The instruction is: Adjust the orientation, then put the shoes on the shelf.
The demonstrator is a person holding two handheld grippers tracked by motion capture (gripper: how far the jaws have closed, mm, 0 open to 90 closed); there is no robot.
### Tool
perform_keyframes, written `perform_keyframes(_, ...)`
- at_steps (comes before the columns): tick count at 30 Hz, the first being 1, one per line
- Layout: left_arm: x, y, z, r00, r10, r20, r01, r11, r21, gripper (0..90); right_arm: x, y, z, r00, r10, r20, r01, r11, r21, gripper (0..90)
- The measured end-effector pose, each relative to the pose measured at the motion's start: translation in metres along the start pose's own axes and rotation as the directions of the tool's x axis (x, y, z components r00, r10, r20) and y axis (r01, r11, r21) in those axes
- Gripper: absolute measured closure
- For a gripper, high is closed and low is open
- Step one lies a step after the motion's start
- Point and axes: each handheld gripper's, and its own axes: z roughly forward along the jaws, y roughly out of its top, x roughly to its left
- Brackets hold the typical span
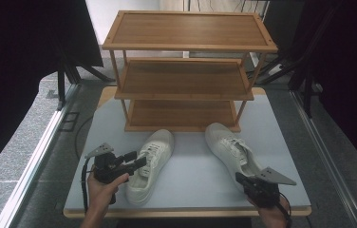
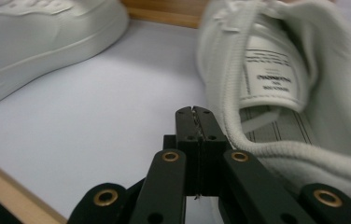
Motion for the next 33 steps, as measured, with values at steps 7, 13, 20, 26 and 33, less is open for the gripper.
perform_keyframes(7, 0.000, 0.000, 0.000, 1.0000, 0.000, 0.000, 0.000, 1.0000, -0.001, 42.0, -0.016, -0.003, -0.005, 0.9988, 0.049, -0.001, -0.049, 0.999, -0.011, 89.2)
perform_keyframes(13, -0.002, 0.001, -0.002, 0.9999, 0.000, 0.014, 0.001, 1.0000, -0.009, 42.2, -0.011, 0.000, -0.005, 0.9988, 0.041, -0.027, -0.042, 0.999, -0.028, 81.7)
perform_keyframes(20, -0.010, 0.006, -0.010, 0.9994, 0.030, 0.019, -0.029, 0.9984, -0.049, 42.3, 0.004, 0.007, -0.003, 0.9964, -0.018, -0.082, 0.011, 0.996, -0.090, 64.5)
perform_keyframes(26, -0.011, 0.007, -0.015, 0.9992, 0.038, 0.011, -0.038, 0.9977, -0.057, 42.2, 0.007, 0.009, -0.003, 0.9956, -0.027, -0.090, 0.016, 0.993, -0.119, 57.5)
perform_keyframes(33, -0.010, 0.009, -0.023, 0.9995, 0.030, 0.002, -0.030, 0.9963, -0.081, 42.1, 0.007, 0.012, 0.000, 0.9949, -0.034, -0.096, 0.022, 0.993, -0.119, 52.2)
